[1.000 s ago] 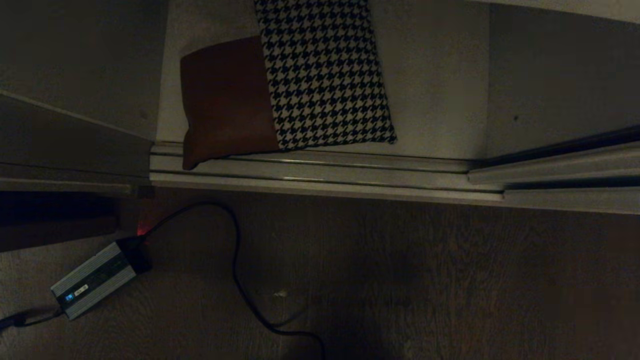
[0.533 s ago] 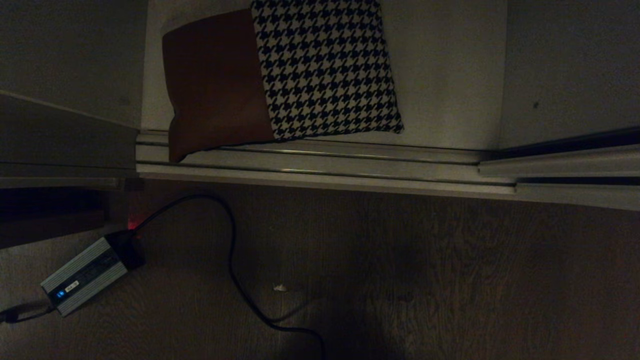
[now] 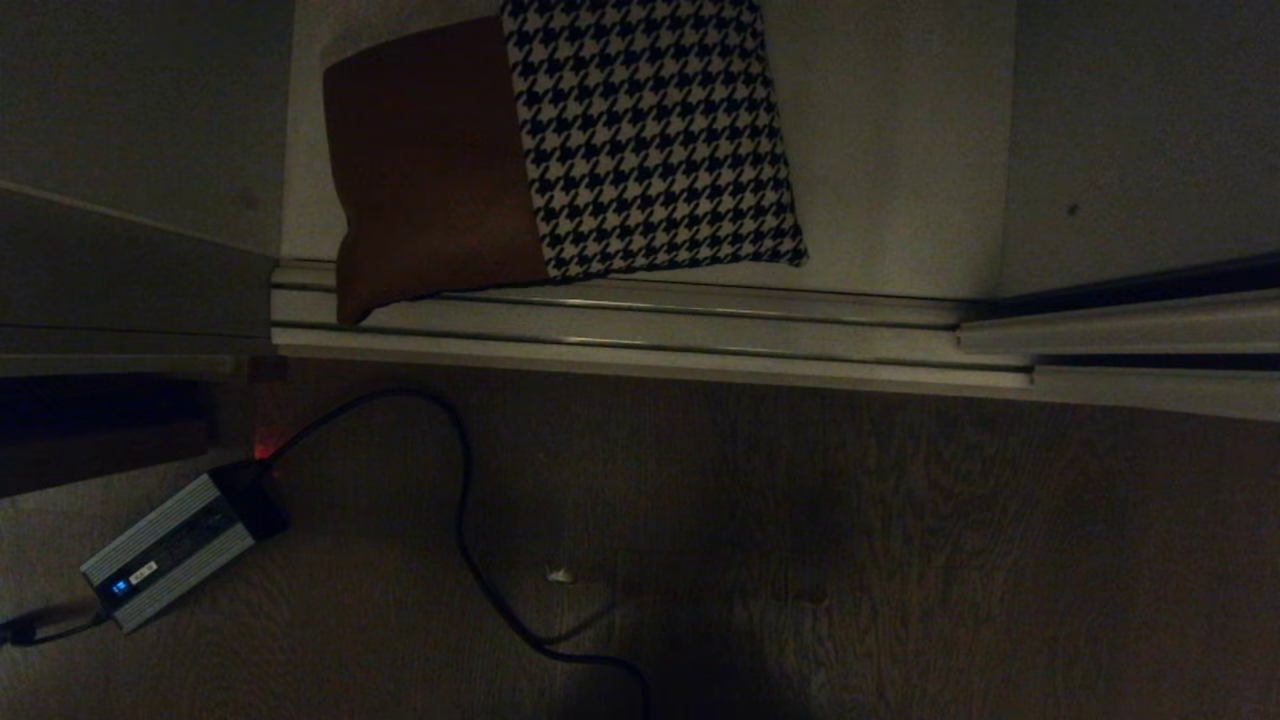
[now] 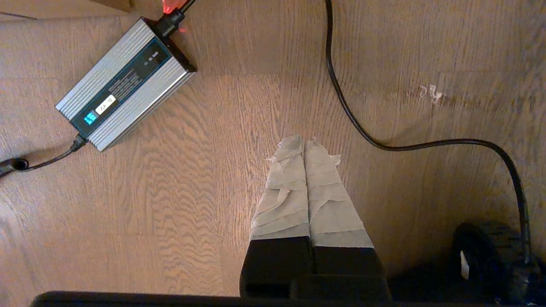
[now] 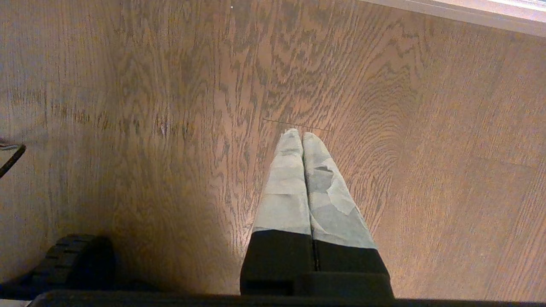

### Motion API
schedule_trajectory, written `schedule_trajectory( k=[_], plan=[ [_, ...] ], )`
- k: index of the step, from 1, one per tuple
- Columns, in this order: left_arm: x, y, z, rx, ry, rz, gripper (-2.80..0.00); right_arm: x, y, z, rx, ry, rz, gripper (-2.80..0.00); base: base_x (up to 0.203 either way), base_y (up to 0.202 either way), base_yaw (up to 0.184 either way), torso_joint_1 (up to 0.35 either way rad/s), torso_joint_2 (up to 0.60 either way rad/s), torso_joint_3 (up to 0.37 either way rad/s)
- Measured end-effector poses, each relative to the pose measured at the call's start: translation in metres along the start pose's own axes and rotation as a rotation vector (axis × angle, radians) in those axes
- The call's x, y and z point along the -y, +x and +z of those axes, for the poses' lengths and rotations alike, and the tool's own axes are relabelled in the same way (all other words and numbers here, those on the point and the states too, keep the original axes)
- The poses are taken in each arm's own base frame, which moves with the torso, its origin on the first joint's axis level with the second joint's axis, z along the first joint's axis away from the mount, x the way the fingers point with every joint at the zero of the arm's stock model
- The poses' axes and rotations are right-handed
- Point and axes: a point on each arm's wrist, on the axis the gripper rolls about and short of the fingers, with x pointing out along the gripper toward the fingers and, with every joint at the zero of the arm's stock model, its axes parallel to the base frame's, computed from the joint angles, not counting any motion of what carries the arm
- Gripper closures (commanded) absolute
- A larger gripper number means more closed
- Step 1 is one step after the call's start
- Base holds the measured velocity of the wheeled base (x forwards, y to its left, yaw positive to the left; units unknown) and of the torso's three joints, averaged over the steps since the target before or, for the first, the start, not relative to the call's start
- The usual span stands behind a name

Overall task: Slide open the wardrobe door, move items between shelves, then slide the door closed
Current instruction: Place the pillow on the higher shelf

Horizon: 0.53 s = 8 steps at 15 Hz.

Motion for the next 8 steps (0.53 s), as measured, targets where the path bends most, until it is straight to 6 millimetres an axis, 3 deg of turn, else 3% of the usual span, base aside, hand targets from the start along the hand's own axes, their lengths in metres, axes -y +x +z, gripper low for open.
schedule_trajectory(
  k=[5, 8],
  plan=[
    [0.000, 0.000, 0.003, 0.027, 0.004, 0.002, 0.00, 0.000, 0.000, 0.000, 0.000, 0.000, 0.000, 0.00, 0.000, 0.000, 0.000, 0.000, 0.00, 0.000],
    [-0.002, -0.005, 0.029, 0.058, 0.028, -0.008, 0.00, 0.000, 0.000, 0.000, 0.000, 0.000, 0.000, 0.00, 0.000, 0.000, 0.000, 0.000, 0.00, 0.000]
  ],
)
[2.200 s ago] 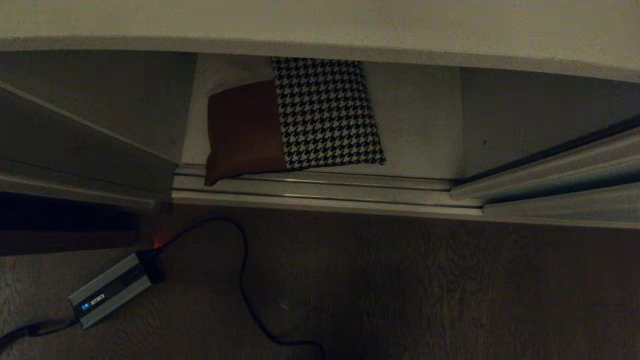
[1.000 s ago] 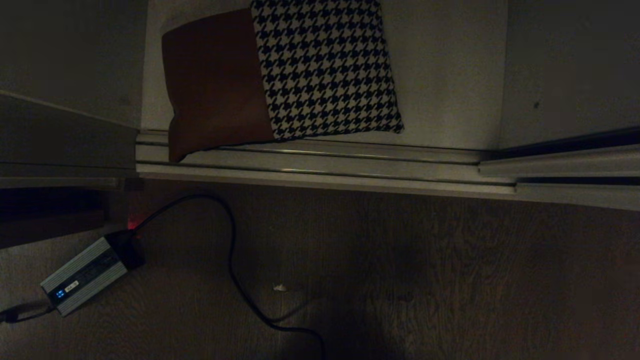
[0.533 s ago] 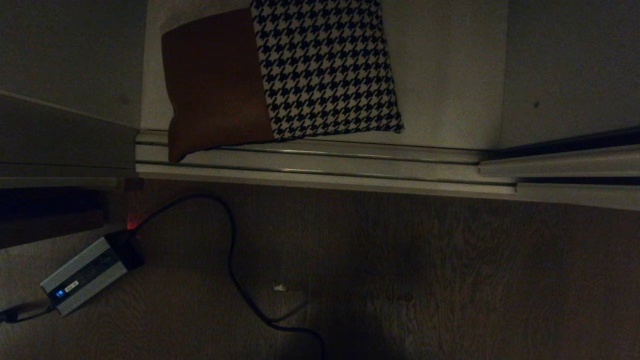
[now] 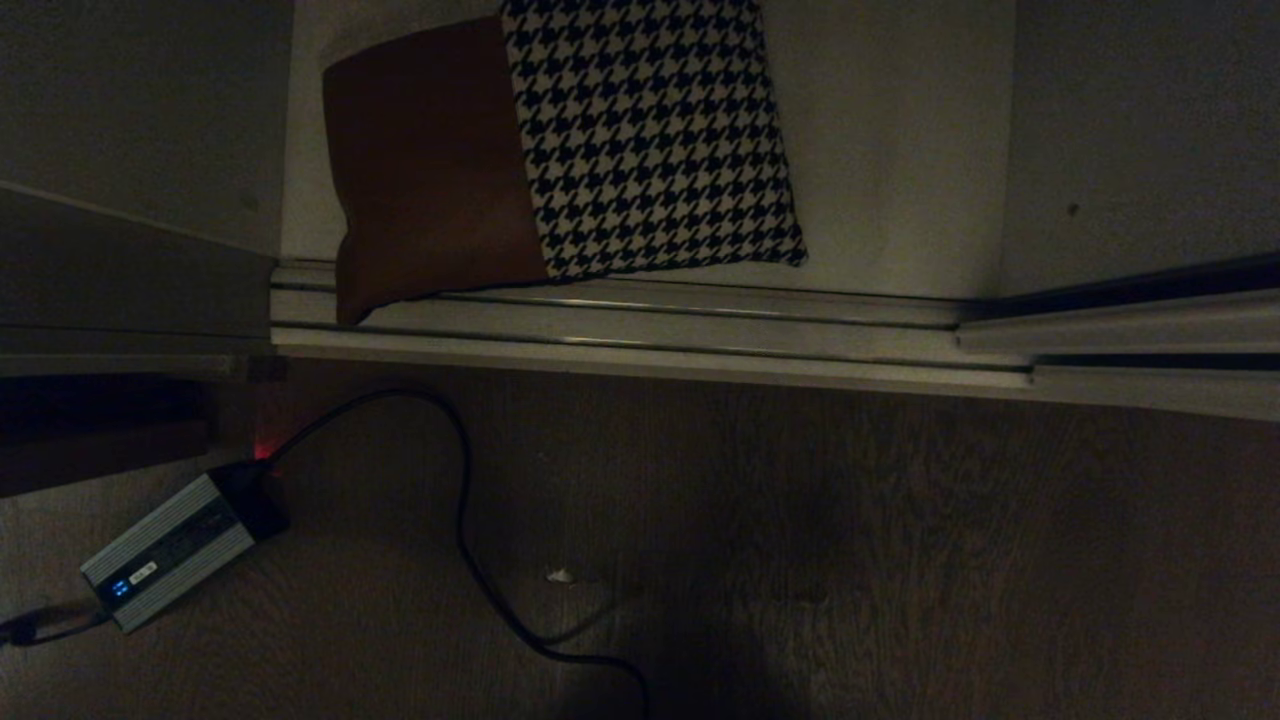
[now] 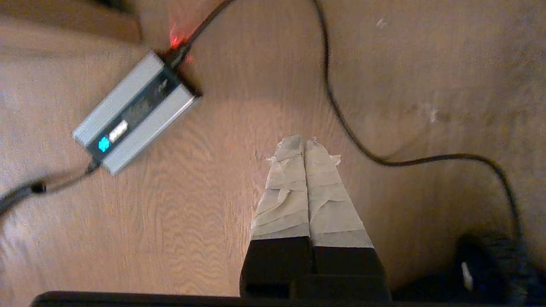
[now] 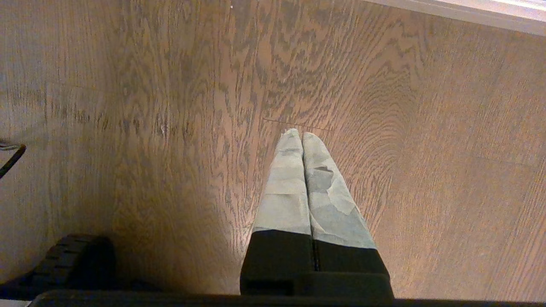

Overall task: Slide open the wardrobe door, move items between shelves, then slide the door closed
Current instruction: Place the pillow on the higher shelf

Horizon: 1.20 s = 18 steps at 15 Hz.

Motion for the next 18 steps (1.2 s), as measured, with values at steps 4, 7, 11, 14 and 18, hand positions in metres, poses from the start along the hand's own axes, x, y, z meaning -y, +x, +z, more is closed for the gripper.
schedule_trajectory(
  k=[4, 7, 11, 14, 18],
  plan=[
    [-0.006, 0.014, 0.049, -0.049, -0.083, -0.052, 0.00, 0.000, 0.000, 0.000, 0.000, 0.000, 0.000, 0.00, 0.000, 0.000, 0.000, 0.000, 0.00, 0.000],
    [-0.009, 0.046, 0.084, -0.156, -0.269, -0.120, 0.00, 0.000, 0.000, 0.000, 0.000, 0.000, 0.000, 0.00, 0.000, 0.000, 0.000, 0.000, 0.00, 0.000],
    [-0.010, 0.114, 0.107, -0.320, -0.498, -0.218, 0.00, 0.000, 0.000, 0.000, 0.000, 0.000, 0.000, 0.00, 0.000, 0.000, 0.000, 0.000, 0.00, 0.000],
    [-0.011, 0.173, 0.122, -0.378, -0.685, -0.226, 0.00, 0.000, 0.000, 0.000, 0.000, 0.000, 0.000, 0.00, 0.000, 0.000, 0.000, 0.000, 0.00, 0.000],
    [-0.013, 0.237, 0.128, -0.420, -0.858, -0.197, 0.00, 0.000, 0.000, 0.000, 0.000, 0.000, 0.000, 0.00, 0.000, 0.000, 0.000, 0.000, 0.00, 0.000]
  ],
)
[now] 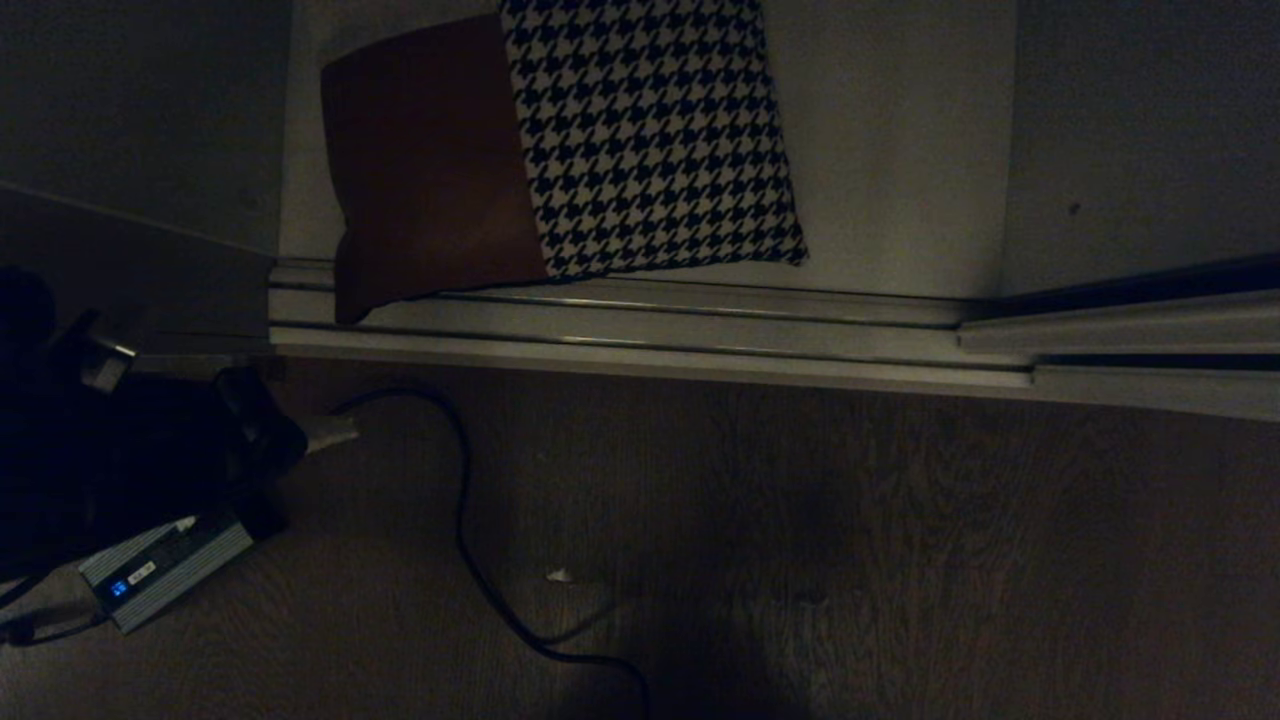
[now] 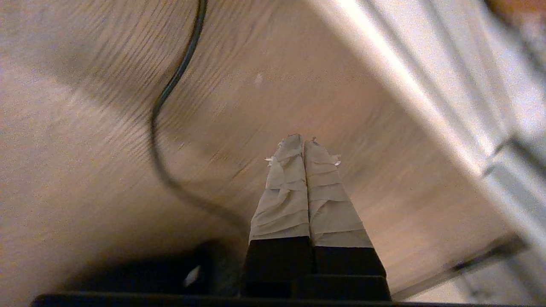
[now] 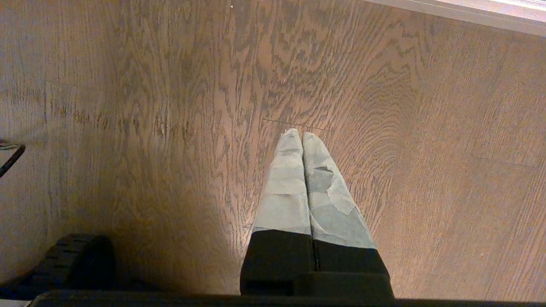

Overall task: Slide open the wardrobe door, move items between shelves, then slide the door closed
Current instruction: Place the pillow on the higher shelf

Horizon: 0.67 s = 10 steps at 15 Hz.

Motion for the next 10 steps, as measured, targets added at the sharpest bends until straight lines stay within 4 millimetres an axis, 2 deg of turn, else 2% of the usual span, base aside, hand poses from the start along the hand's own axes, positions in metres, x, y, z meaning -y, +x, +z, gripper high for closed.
schedule_trajectory(
  k=[2, 4, 10],
  plan=[
    [0.001, 0.021, 0.012, 0.015, -0.051, -0.011, 0.00, 0.000, 0.000, 0.000, 0.000, 0.000, 0.000, 0.00, 0.000, 0.000, 0.000, 0.000, 0.00, 0.000],
    [0.003, 0.034, 0.021, 0.050, -0.047, -0.038, 0.00, 0.000, 0.000, 0.000, 0.000, 0.000, 0.000, 0.00, 0.000, 0.000, 0.000, 0.000, 0.00, 0.000],
    [0.016, 0.033, 0.037, 0.178, 0.054, -0.139, 0.00, 0.000, 0.000, 0.000, 0.000, 0.000, 0.000, 0.00, 0.000, 0.000, 0.000, 0.000, 0.00, 0.000]
  ],
)
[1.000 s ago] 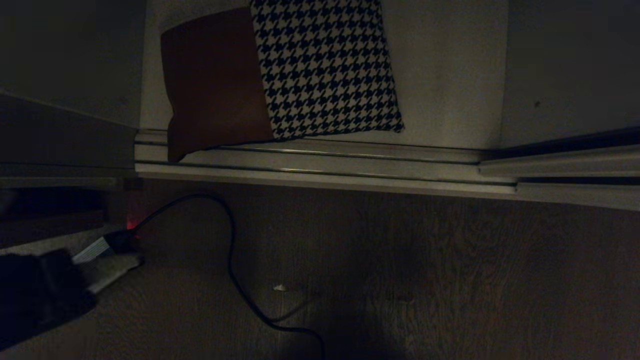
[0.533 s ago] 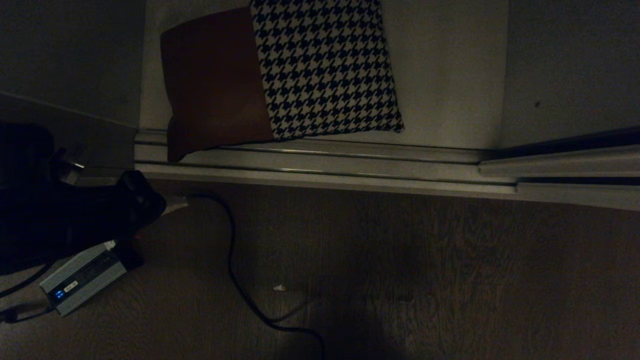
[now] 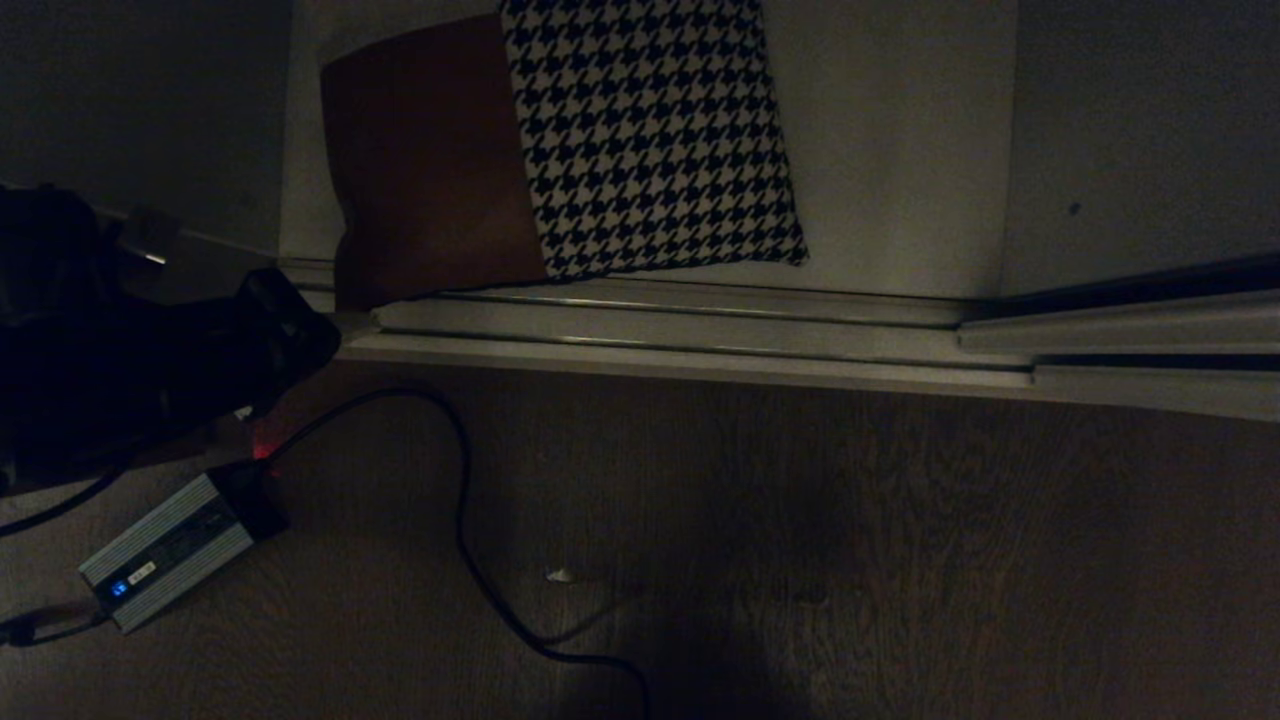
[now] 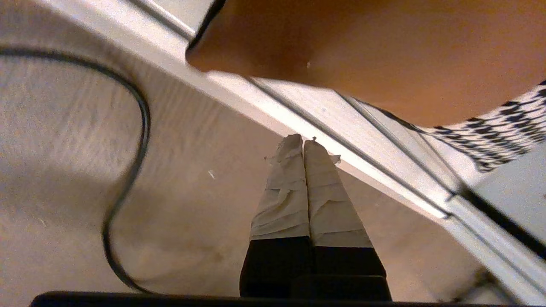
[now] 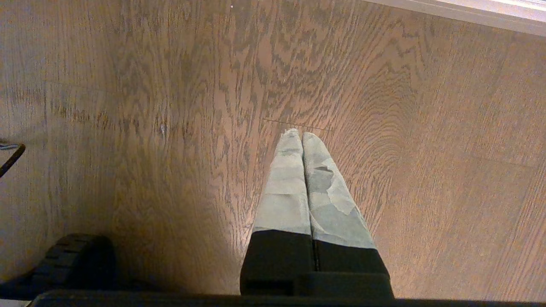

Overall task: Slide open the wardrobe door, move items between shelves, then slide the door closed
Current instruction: Place the pillow on the higher shelf

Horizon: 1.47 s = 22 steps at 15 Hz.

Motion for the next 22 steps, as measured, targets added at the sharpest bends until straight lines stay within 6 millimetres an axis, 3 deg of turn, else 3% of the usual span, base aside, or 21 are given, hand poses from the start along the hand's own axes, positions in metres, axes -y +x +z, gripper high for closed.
schedule_trajectory(
  k=[1, 2, 9, 12, 22],
  plan=[
    [-0.001, 0.002, 0.000, 0.007, 0.027, -0.005, 0.00, 0.000, 0.000, 0.000, 0.000, 0.000, 0.000, 0.00, 0.000, 0.000, 0.000, 0.000, 0.00, 0.000],
    [-0.002, 0.005, 0.000, 0.013, 0.067, -0.009, -2.80, 0.000, 0.000, 0.000, 0.000, 0.000, 0.000, 0.00, 0.000, 0.000, 0.000, 0.000, 0.00, 0.000],
    [0.006, 0.001, 0.016, 0.178, 0.210, -0.113, -2.80, 0.000, 0.000, 0.000, 0.000, 0.000, 0.000, 0.00, 0.000, 0.000, 0.000, 0.000, 0.00, 0.000],
    [-0.002, 0.002, 0.024, 0.209, 0.225, -0.125, -2.80, 0.000, 0.000, 0.000, 0.000, 0.000, 0.000, 0.00, 0.000, 0.000, 0.000, 0.000, 0.00, 0.000],
    [-0.029, 0.037, 0.029, 0.196, 0.197, -0.171, -2.80, 0.000, 0.000, 0.000, 0.000, 0.000, 0.000, 0.00, 0.000, 0.000, 0.000, 0.000, 0.00, 0.000]
  ],
)
